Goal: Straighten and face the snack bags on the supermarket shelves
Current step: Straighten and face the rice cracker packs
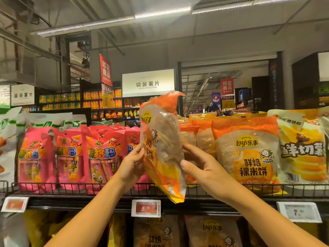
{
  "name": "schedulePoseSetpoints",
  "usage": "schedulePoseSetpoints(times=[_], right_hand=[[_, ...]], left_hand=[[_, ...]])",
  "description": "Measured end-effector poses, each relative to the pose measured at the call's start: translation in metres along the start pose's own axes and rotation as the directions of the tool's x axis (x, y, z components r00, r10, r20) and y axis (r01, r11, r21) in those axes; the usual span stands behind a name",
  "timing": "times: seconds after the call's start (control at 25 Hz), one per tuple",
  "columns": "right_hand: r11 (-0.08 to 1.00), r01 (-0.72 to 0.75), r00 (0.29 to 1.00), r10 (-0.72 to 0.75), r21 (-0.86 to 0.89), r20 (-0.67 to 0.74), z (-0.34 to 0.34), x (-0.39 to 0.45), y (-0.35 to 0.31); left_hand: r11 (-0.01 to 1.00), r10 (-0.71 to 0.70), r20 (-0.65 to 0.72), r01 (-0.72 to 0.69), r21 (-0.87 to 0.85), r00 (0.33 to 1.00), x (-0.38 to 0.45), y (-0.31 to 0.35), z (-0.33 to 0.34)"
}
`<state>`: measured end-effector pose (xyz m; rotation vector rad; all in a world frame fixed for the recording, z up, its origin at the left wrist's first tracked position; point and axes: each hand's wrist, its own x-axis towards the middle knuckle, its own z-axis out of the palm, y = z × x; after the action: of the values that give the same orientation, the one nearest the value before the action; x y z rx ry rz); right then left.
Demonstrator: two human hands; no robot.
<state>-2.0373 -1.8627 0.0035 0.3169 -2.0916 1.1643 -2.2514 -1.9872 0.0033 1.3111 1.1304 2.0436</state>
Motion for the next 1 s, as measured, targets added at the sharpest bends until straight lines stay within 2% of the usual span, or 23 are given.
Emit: schedulePoseSetpoints(times=[0.12,0.24,0.32,0.44,0.52,0.68,0.84,1.0], right_hand=[[0.996,-0.070,0.997,0.071,-0.059,0.017,-0.008,-0.001,0.004],[0.980,-0.150,0.985,0.159,-0.133,0.061,-0.014,-0.005,0.011],[0.973,-0.183,0.982,0.187,-0.137,0.018,-0.013,-0.007,0.013],[0.996,-0.074,0.997,0.074,-0.041,-0.018,-0.015,-0.003,0.015],[0.995,-0.051,0.998,0.048,-0.087,-0.040,-0.021,0.001,0.009],[0.975,-0.021,0.999,0.009,-0.222,-0.051,-0.033,0.002,-0.008],[0.964,0.018,0.997,-0.037,-0.264,-0.066,-0.034,-0.001,-0.012],[0.961,0.013,0.998,-0.031,-0.277,-0.060,-0.036,-0.001,-0.013]], left_hand=[[0.985,0.128,-0.022,-0.124,0.121,0.992,-0.003,0.008,-0.004],[0.928,0.230,-0.067,-0.198,0.315,0.971,-0.006,0.018,-0.007],[0.885,0.250,0.010,-0.233,0.402,0.968,-0.011,0.023,-0.004],[0.851,0.219,0.129,-0.254,0.459,0.967,-0.020,0.034,0.003],[0.816,0.221,0.166,-0.275,0.508,0.961,-0.026,0.042,0.008],[0.665,0.240,0.162,-0.284,0.690,0.957,-0.041,0.052,0.033],[0.643,0.287,0.207,-0.348,0.682,0.935,-0.048,0.059,0.046],[0.655,0.226,0.194,-0.296,0.695,0.955,-0.042,0.055,0.035]])
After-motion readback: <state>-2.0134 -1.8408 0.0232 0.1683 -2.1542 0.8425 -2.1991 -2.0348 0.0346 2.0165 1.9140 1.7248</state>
